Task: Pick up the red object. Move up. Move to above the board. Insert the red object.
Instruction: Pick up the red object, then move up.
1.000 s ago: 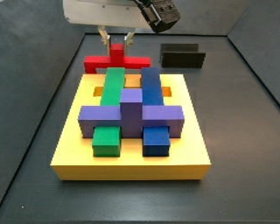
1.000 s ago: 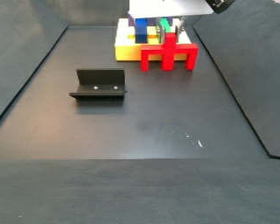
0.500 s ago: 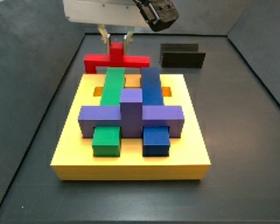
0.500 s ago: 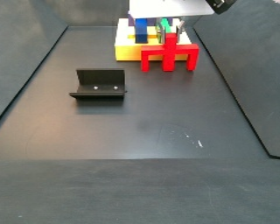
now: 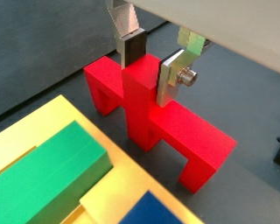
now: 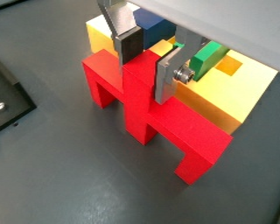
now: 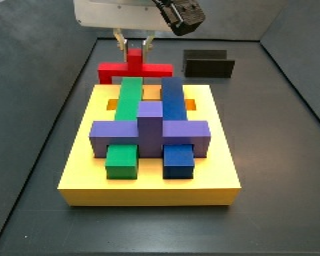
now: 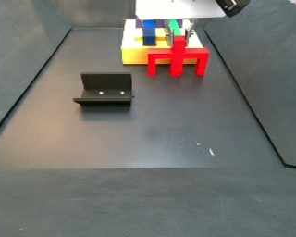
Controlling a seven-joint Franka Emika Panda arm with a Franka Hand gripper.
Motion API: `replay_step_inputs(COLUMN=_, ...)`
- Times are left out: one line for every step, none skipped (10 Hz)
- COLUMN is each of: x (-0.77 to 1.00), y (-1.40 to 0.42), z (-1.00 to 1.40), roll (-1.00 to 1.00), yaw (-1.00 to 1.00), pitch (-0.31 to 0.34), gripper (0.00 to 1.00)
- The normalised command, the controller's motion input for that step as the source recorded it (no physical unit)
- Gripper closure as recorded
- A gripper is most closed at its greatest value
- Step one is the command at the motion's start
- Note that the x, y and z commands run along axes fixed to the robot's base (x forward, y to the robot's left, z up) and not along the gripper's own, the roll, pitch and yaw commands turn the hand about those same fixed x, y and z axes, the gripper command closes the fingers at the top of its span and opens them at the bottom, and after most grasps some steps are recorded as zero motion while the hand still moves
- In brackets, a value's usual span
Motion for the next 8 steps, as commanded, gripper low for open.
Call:
replay_step_inputs(x=0.00, y=0.00, z=0.00, roll=0.00, yaw=0.00, pitch=0.000, gripper=1.00)
replay_step_inputs(x=0.00, y=0.00, z=0.00, roll=0.00, yaw=0.00, pitch=0.000, gripper=1.00)
replay_step_inputs(x=0.00, y=0.00, z=0.00, roll=0.00, yaw=0.00, pitch=0.000, gripper=1.00)
replay_step_inputs(x=0.00, y=0.00, z=0.00, roll=0.00, yaw=0.00, pitch=0.000, gripper=1.00)
replay_step_inputs(x=0.00, y=0.00, z=0.00, roll=0.00, yaw=0.00, pitch=0.000, gripper=1.00)
replay_step_inputs(x=0.00, y=0.00, z=0.83, roll=0.00, yaw=0.00, pitch=0.000, gripper=1.00)
replay_step_inputs(x=0.01, y=0.04, z=0.77, roll=0.00, yaw=0.00, pitch=0.002, gripper=1.00)
replay_step_inputs(x=-0.01, y=0.02, z=0.52, roll=-0.02, yaw=0.00, pitch=0.014, gripper=1.00)
